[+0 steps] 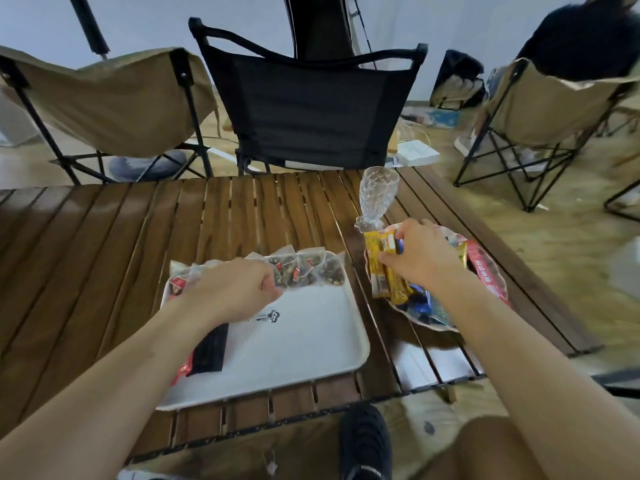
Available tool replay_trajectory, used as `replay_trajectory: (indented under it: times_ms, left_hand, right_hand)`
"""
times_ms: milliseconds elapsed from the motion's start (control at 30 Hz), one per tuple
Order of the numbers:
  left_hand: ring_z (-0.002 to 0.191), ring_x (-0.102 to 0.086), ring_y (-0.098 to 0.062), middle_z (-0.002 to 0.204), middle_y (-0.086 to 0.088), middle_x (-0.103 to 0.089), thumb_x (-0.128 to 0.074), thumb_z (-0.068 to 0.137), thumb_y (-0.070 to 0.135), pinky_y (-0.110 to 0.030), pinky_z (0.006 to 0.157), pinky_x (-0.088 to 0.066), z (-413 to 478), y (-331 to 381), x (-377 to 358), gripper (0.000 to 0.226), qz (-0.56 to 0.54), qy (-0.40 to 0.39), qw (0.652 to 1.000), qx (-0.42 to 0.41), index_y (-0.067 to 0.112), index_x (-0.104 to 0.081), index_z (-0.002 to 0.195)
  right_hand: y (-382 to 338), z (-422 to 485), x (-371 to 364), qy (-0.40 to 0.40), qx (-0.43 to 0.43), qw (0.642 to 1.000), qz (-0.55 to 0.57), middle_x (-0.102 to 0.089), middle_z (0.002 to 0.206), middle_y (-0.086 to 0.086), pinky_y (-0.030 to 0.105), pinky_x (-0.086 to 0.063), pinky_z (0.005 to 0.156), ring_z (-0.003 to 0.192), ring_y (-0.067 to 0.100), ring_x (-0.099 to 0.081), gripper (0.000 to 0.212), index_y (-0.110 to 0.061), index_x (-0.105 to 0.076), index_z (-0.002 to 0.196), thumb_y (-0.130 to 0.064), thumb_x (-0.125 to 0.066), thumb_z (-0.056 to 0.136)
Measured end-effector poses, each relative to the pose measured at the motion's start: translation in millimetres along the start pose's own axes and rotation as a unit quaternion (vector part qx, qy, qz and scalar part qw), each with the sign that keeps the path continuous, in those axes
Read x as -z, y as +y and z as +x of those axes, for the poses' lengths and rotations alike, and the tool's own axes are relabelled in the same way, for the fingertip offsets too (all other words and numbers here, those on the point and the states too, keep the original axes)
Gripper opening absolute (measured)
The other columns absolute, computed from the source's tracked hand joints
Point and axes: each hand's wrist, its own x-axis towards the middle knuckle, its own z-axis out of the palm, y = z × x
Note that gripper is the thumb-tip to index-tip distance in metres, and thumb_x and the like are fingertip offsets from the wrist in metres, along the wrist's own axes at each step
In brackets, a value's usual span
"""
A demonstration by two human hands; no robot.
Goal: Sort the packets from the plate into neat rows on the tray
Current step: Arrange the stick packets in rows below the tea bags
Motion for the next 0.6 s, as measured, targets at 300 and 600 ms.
replay_trajectory:
  times_ms: [300, 600]
  left_hand:
    - [0.068, -0.05, -0.006, 0.073, 0.008, -0.056, -0.057, 0.102, 0.04, -0.029, 0.06, -0.036, 6, -2, -9, 0.031, -0.001, 0.004, 1.0, -0.023, 0.019, -0.063, 0.079]
    - [0.067, -0.052, -0.007, 0.07, 0.009, -0.056, -0.058, 0.101, 0.048, -0.033, 0.063, -0.041, 2, -19, -8, 0.036, -0.017, 0.009, 1.0, -0.01, 0.024, -0.056, 0.074]
  right_hand:
    - [47, 27, -15, -0.089, -0.067, 0.99, 0.09, -0.067, 0.085, 0.002, 0.026, -0.042, 0.055, 0.073, 0.013, -0.062, 0.052, -0.011, -0.064, 0.101, -0.062, -0.068, 0.089]
    - [52, 28, -17, -0.066, -0.14, 0.976, 0.152, -0.073, 0.089, 0.015, 0.049, -0.064, 0.076, 0.079, 0.029, -0.074, 0.026, -0.006, -0.067, 0.102, -0.031, -0.064, 0.096]
